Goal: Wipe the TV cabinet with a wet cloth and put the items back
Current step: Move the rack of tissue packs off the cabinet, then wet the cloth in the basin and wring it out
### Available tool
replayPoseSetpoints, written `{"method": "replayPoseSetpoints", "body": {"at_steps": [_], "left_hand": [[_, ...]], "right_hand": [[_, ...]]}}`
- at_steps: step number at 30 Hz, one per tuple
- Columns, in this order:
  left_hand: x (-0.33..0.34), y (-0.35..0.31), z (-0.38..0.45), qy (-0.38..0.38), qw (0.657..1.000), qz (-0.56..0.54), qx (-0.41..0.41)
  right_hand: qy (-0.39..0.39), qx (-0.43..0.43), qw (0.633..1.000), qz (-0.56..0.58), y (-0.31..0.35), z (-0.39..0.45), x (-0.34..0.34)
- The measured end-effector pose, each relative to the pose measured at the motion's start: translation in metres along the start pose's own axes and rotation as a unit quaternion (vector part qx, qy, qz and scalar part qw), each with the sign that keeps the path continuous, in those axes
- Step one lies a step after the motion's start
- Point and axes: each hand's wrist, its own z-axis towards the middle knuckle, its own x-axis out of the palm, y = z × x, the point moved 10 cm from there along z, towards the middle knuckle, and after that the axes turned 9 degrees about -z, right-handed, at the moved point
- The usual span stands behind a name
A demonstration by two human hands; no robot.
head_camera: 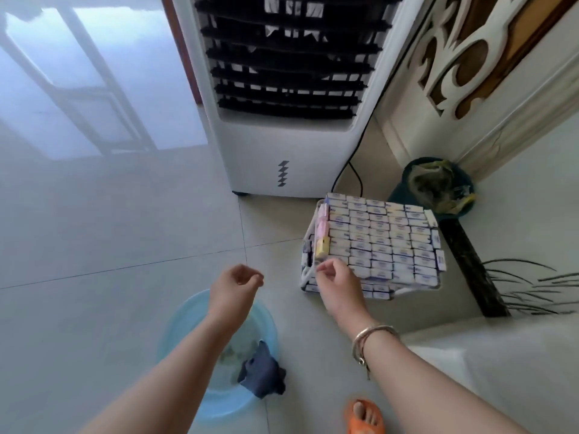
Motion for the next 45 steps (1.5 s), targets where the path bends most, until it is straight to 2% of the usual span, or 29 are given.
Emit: {"method": "replayPoseSetpoints", "body": {"at_steps": [3, 6, 11, 15, 18, 21, 24, 28, 31, 36, 42, 45], "left_hand": [[-0.021, 0.067, 0.003, 0.011, 1.000, -0.004, -0.019], [-0.016, 0.125, 0.024, 0.040, 0.999, 0.018, -0.015], [0.030, 0.217, 0.088, 0.115, 0.983, 0.143, 0.004], [0.077, 0.290, 0.134, 0.152, 0.974, 0.167, 0.026], [0.099, 0.322, 0.164, 0.183, 0.965, 0.185, 0.037], [0.117, 0.349, 0.179, 0.244, 0.948, 0.204, 0.030], [0.122, 0.366, 0.171, 0.279, 0.940, 0.195, 0.005], [0.119, 0.380, 0.135, 0.317, 0.932, 0.176, -0.027], [0.120, 0.379, 0.124, 0.343, 0.923, 0.173, -0.014], [0.105, 0.364, 0.132, 0.255, 0.947, 0.195, 0.017], [0.089, 0.327, 0.113, 0.208, 0.965, 0.142, 0.077], [0.079, 0.321, 0.111, 0.172, 0.970, 0.129, 0.113]], "right_hand": [[0.023, 0.022, 0.999, -0.012, -0.027, -0.015, 0.055], [0.055, 0.046, 0.996, -0.048, -0.070, -0.009, 0.109], [0.114, 0.037, 0.987, -0.109, -0.145, 0.027, 0.193], [0.173, 0.010, 0.973, -0.151, -0.201, 0.059, 0.260], [0.280, -0.003, 0.942, -0.187, -0.220, 0.071, 0.305], [0.410, 0.027, 0.898, -0.157, -0.232, 0.063, 0.326], [0.461, 0.040, 0.869, -0.174, -0.244, 0.056, 0.322], [0.459, 0.066, 0.864, -0.196, -0.256, 0.031, 0.322], [0.459, 0.065, 0.857, -0.226, -0.254, 0.020, 0.330], [0.434, 0.043, 0.861, -0.261, -0.246, 0.027, 0.325], [0.480, 0.041, 0.849, -0.218, -0.256, 0.012, 0.315], [0.442, 0.000, 0.875, -0.196, -0.238, 0.022, 0.303]]}}
